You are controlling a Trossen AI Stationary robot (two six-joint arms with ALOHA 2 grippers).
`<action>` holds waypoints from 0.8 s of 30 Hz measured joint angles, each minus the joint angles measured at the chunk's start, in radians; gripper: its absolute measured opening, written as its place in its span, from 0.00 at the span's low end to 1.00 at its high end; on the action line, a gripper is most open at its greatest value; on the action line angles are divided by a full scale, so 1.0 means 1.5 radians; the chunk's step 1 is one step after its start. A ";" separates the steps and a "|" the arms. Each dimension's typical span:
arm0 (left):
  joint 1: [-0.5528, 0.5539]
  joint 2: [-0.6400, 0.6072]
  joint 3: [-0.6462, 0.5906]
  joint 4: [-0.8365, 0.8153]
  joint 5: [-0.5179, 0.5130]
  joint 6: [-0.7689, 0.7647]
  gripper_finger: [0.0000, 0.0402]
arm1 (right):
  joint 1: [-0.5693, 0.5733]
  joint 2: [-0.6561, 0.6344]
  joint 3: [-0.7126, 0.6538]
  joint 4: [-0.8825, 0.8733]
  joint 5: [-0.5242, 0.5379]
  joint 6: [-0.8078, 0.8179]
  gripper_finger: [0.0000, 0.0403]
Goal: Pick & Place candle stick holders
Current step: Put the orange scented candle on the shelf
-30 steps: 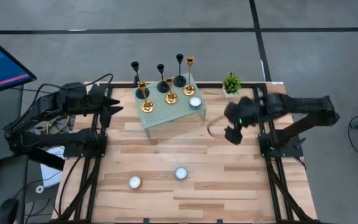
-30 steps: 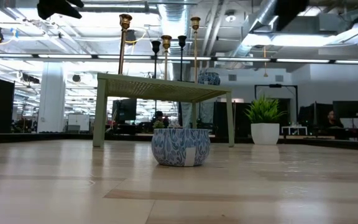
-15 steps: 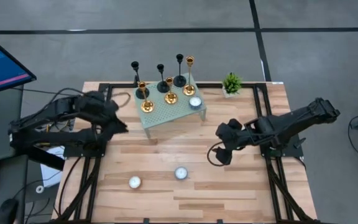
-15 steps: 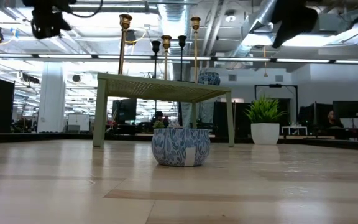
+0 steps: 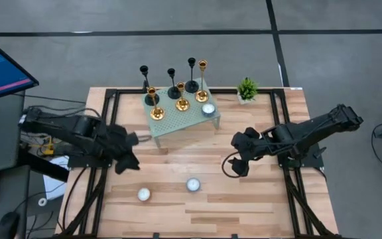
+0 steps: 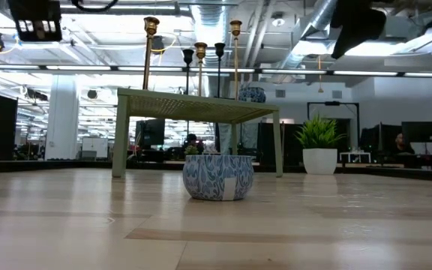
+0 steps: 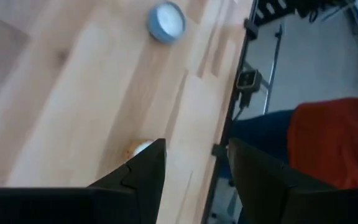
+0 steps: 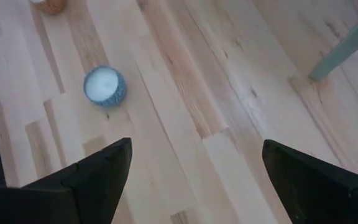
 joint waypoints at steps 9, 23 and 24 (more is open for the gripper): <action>-0.157 0.104 0.000 0.017 -0.100 -0.064 0.44 | 0.004 0.000 0.000 -0.048 -0.003 -0.021 0.87; -0.161 0.194 0.000 0.049 -0.099 0.014 0.76 | 0.017 0.000 -0.016 -0.053 0.000 -0.034 0.87; -0.161 0.199 0.000 0.059 -0.093 0.013 0.79 | 0.021 0.000 -0.016 -0.053 0.000 -0.034 0.87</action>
